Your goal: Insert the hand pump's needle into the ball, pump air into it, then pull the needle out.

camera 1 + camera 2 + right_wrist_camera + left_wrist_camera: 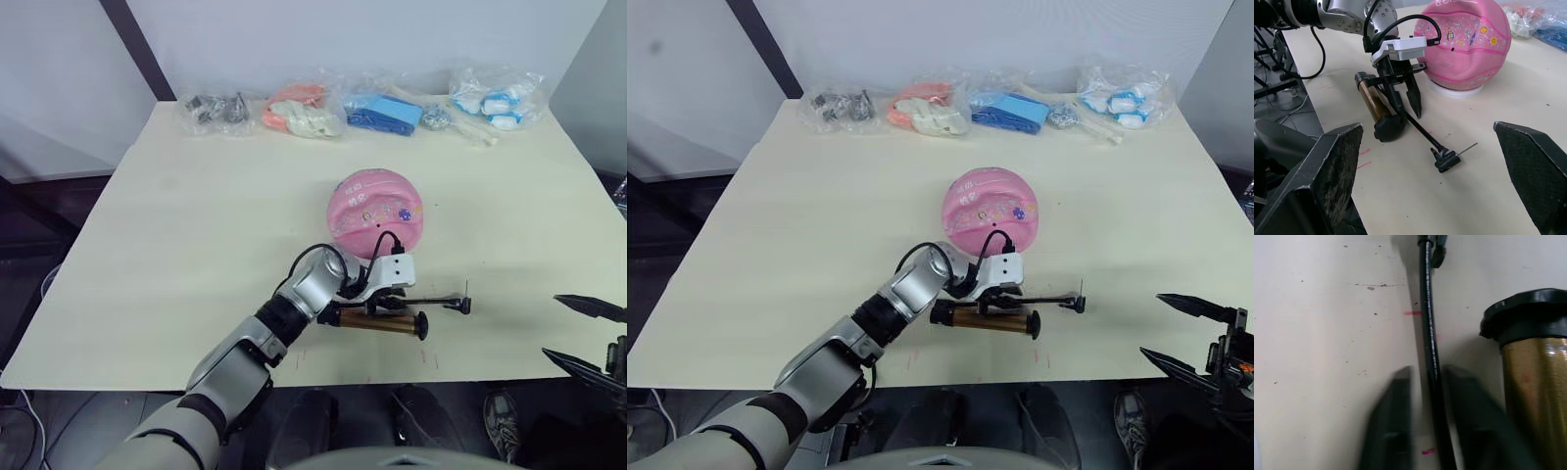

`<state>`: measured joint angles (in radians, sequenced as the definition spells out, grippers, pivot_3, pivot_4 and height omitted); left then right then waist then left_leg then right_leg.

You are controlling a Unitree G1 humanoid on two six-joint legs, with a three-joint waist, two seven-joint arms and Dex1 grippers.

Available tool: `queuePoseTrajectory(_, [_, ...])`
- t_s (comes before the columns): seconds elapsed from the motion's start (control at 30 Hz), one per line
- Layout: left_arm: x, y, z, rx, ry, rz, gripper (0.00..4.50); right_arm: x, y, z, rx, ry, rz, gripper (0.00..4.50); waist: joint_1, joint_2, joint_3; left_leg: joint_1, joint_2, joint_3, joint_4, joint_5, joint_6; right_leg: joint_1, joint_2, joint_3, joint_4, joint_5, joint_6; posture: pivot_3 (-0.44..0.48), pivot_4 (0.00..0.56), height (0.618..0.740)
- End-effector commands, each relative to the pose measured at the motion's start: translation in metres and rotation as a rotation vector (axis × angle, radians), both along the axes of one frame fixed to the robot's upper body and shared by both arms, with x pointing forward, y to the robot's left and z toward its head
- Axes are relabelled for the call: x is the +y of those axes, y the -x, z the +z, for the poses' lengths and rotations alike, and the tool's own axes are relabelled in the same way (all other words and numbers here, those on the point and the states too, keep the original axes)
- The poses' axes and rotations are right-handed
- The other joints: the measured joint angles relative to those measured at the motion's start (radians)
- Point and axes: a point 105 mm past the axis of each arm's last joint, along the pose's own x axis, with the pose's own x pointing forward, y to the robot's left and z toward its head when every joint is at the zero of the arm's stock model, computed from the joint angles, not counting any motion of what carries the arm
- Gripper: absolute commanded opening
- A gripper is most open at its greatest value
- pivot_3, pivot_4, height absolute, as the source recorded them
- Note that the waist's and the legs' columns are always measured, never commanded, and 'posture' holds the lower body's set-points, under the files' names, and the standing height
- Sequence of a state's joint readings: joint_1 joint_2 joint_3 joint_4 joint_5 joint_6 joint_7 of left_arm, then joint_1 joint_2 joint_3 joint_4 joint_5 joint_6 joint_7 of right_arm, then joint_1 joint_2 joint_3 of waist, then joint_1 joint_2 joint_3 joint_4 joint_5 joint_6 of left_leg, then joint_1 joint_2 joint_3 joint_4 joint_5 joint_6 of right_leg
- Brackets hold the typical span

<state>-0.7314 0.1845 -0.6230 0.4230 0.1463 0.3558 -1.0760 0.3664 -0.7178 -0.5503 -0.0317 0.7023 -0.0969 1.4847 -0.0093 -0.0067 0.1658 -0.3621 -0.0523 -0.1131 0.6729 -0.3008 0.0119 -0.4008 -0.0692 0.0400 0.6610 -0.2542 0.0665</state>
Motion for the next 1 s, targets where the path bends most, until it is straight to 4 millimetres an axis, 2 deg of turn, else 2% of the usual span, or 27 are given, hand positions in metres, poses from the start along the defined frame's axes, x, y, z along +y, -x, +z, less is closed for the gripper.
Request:
queuePoseTrajectory(0.03, [0.000, 0.003, -0.005, 0.003, -0.008, -0.005, 0.02, 0.000, 0.001, 0.003, -0.025, 0.006, -0.002, 4.50, 0.001, 0.000, 0.000, 0.000, 0.000, 0.000, 0.000, 0.000, 0.000, 0.000, 0.000, 0.000, 0.000, 0.000, 0.000, 0.000, 0.150, 0.740])
queuePoseTrajectory(0.2, [0.000, 0.005, 0.002, -0.021, 0.033, 0.002, 0.02, 0.004, 0.000, 0.001, 0.001, -0.015, -0.015, 4.50, 0.000, 0.000, 0.000, 0.000, 0.000, 0.000, 0.000, 0.000, 0.000, 0.000, 0.000, 0.000, 0.000, 0.000, 0.000, 0.000, 0.150, 0.740])
queuePoseTrajectory(0.43, [0.002, 0.011, 0.020, -0.027, 0.172, 0.038, 0.02, 0.008, -0.011, -0.003, 0.065, -0.075, -0.160, 4.50, 0.000, 0.001, 0.000, 0.000, 0.000, 0.000, 0.000, 0.000, 0.000, -0.001, 0.000, 0.001, 0.000, 0.000, 0.000, 0.000, 0.150, 0.740])
queuePoseTrajectory(0.57, [0.005, 0.019, 0.030, -0.019, 0.253, 0.049, 0.02, 0.018, -0.015, -0.005, 0.123, -0.137, -0.240, 4.50, 0.002, 0.001, -0.001, 0.000, 0.000, 0.000, 0.000, 0.000, 0.000, 0.000, -0.001, 0.000, 0.000, 0.000, 0.000, 0.000, 0.150, 0.740])
queuePoseTrajectory(0.8, [0.007, 0.032, 0.044, -0.020, 0.390, 0.039, 0.02, 0.033, -0.026, 0.002, 0.239, -0.280, -0.373, 4.50, 0.002, 0.001, -0.001, 0.000, 0.000, 0.000, 0.000, 0.000, -0.001, -0.001, -0.001, 0.001, 0.000, 0.000, 0.000, 0.000, 0.150, 0.740])
queuePoseTrajectory(1.0, [0.009, 0.033, 0.051, -0.028, 0.470, 0.068, 0.02, 0.048, -0.031, 0.009, 0.356, -0.419, -0.412, 4.50, 0.005, 0.001, -0.001, 0.000, 0.001, -0.001, 0.000, 0.000, 0.001, -0.001, -0.001, 0.000, 0.001, 0.000, 0.000, 0.000, 0.150, 0.740])
